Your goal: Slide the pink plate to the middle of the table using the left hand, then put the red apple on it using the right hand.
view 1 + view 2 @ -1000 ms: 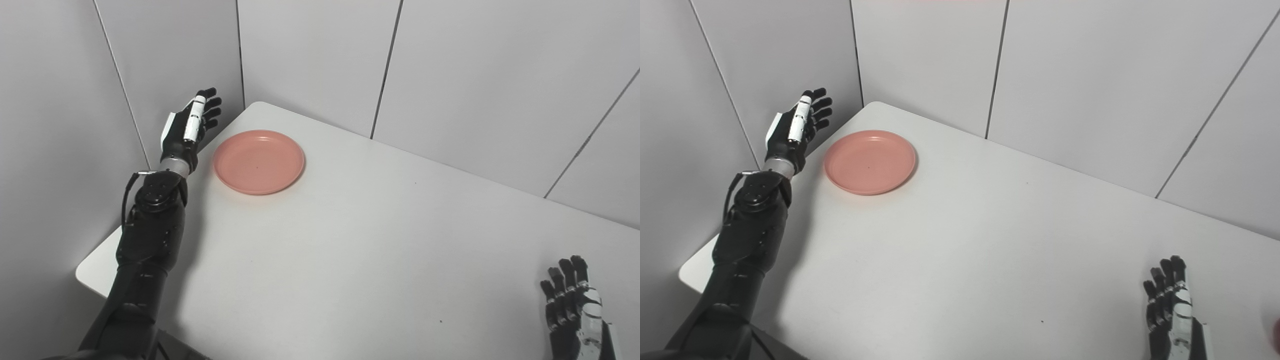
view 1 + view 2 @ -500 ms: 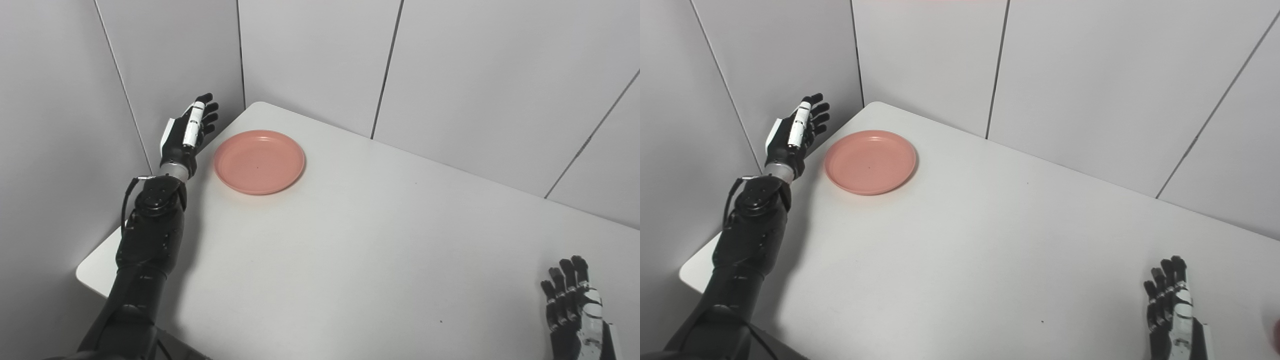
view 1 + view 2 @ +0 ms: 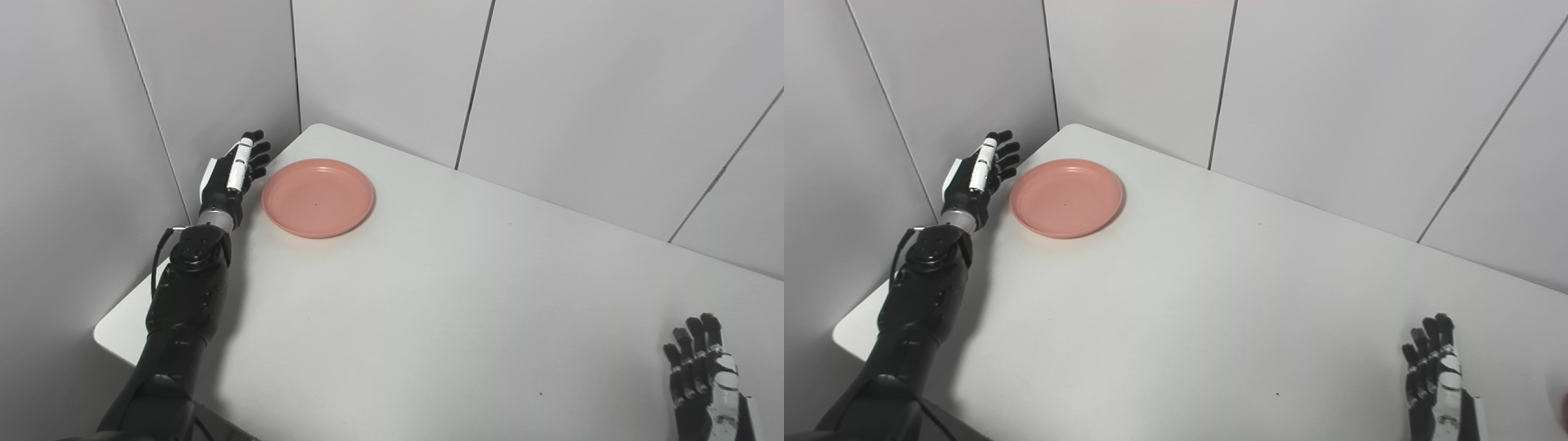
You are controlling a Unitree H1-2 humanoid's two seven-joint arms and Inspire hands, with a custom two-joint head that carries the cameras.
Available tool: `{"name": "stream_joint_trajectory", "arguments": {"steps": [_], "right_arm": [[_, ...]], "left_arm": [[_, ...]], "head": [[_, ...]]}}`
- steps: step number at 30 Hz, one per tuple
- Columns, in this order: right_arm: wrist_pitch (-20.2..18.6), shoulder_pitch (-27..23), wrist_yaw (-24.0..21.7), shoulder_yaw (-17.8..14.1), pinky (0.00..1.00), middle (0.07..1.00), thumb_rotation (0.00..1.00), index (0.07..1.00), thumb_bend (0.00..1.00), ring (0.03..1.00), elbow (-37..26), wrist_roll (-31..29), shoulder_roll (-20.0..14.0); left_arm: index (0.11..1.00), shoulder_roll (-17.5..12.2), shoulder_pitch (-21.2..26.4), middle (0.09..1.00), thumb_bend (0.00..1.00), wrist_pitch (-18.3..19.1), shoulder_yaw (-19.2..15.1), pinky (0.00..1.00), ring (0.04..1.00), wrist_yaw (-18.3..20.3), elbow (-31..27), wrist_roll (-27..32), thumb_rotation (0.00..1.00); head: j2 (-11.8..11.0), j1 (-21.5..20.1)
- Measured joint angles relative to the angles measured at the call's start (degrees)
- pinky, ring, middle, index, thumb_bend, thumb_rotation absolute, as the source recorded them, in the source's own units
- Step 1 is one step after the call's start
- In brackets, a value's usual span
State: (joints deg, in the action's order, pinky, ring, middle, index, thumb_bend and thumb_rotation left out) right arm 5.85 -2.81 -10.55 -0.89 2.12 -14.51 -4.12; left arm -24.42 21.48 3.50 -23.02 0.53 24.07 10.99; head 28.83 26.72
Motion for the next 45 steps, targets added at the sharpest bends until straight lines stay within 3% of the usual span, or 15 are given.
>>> {"name": "stream_joint_trajectory", "arguments": {"steps": [21,27,34,45], "right_arm": [[0.0,0.0,0.0,-0.1,1.0,1.0,1.0,1.0,0.2,1.0,-0.2,-0.4,0.0],[0.0,0.1,0.0,-0.1,1.0,1.0,1.0,1.0,0.19,1.0,-0.2,-0.5,0.0],[-0.1,0.3,0.2,-0.2,1.0,1.0,1.0,1.0,0.19,1.0,-0.6,-0.1,0.0],[-0.1,0.4,0.1,-0.3,1.0,1.0,1.0,1.0,0.2,1.0,-0.6,-0.4,-0.1]], "left_arm": [[0.86,0.7,0.0,0.876,0.31,-2.1,0.4,0.9,0.881,0.0,2.9,0.0,1.0],[0.899,0.7,0.2,0.92,0.33,-2.6,0.4,0.94,0.927,-0.4,3.8,0.0,1.0],[0.917,0.6,1.8,0.939,0.34,-5.4,0.5,0.95,0.945,-0.6,7.4,-0.1,1.0],[0.931,0.3,4.1,0.946,0.34,-6.1,1.3,0.96,0.95,-1.2,10.8,-0.1,1.0]], "head": [[0.0,-0.1],[-0.1,-0.2],[-0.1,-0.2],[-0.3,-0.3]]}}
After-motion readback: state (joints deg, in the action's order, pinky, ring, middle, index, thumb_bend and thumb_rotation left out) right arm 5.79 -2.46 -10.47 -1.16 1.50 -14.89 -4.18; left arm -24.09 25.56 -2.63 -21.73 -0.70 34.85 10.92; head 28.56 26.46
